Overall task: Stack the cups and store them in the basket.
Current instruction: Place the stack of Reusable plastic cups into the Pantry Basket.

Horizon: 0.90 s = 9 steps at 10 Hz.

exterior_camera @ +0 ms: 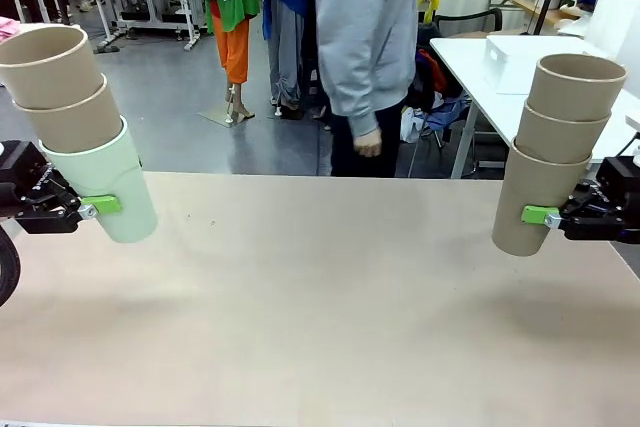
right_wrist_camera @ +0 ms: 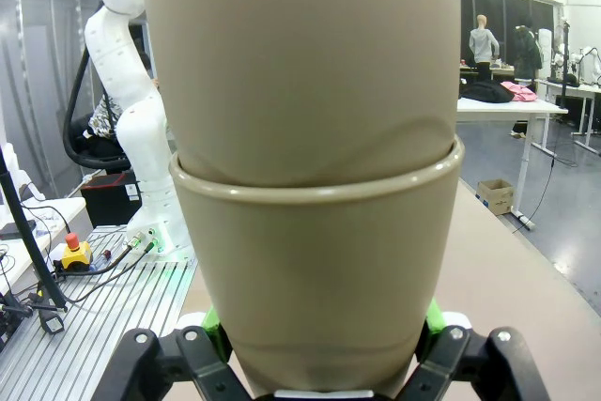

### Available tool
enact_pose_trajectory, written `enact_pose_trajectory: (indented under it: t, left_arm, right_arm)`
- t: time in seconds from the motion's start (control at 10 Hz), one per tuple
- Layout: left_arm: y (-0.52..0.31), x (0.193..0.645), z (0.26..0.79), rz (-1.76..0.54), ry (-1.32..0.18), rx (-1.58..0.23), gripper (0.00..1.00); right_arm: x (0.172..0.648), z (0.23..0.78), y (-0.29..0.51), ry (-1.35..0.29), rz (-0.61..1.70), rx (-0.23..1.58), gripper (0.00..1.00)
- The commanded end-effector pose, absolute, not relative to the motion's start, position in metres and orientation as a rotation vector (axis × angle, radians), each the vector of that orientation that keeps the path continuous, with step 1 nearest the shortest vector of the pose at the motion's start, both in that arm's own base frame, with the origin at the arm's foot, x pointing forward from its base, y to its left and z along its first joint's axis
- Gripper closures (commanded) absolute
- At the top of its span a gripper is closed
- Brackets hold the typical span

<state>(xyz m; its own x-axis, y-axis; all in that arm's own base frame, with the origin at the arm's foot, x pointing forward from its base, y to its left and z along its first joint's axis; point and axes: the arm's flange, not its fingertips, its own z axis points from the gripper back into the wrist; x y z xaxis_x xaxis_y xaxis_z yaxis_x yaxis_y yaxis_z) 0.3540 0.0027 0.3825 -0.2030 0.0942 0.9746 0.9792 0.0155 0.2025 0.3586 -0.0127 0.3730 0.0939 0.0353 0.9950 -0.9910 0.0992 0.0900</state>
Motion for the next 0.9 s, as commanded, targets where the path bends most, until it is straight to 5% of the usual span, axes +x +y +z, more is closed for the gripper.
enact_pose_trajectory:
  t: [0.0, 0.8]
  left_arm:
    - [0.0041, 0.3537, 0.3861, -1.306, -1.449, -1.172, 0.15]
    - [0.0041, 0.3537, 0.3861, -1.306, -1.449, -1.172, 0.15]
  right_arm:
    - [0.3584, 0.3764, -0.0127, -1.164, 1.095, 1.148, 0.15]
    - [0.3584, 0.3764, -0.0127, -1.164, 1.095, 1.148, 0.15]
